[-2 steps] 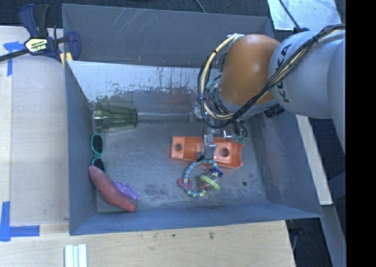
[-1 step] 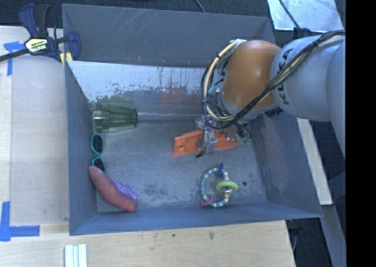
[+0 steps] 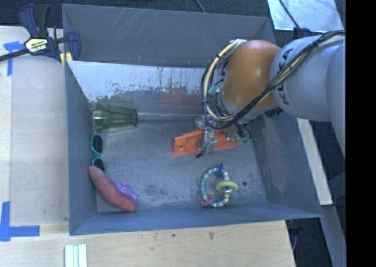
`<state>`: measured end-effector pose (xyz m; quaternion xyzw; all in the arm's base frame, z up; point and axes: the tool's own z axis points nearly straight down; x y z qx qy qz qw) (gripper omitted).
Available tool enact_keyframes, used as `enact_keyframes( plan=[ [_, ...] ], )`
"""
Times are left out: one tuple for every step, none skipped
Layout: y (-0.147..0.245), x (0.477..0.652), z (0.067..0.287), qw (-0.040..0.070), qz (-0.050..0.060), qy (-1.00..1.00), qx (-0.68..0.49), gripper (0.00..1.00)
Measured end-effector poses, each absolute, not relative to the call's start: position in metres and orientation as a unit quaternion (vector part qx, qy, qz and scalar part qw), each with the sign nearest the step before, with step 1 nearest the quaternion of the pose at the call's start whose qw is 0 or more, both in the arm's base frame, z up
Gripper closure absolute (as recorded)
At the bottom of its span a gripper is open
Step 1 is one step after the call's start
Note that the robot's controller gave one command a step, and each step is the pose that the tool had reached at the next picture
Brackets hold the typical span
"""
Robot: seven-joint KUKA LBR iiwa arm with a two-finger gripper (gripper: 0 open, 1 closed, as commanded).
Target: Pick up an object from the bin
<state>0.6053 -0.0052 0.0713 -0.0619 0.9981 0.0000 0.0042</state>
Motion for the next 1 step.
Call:
enact_keyframes(
  plan=[
    [-0.0198,0.6123,0.2051,0.006,0.000,0.998,-0.057,1.00]
  ],
)
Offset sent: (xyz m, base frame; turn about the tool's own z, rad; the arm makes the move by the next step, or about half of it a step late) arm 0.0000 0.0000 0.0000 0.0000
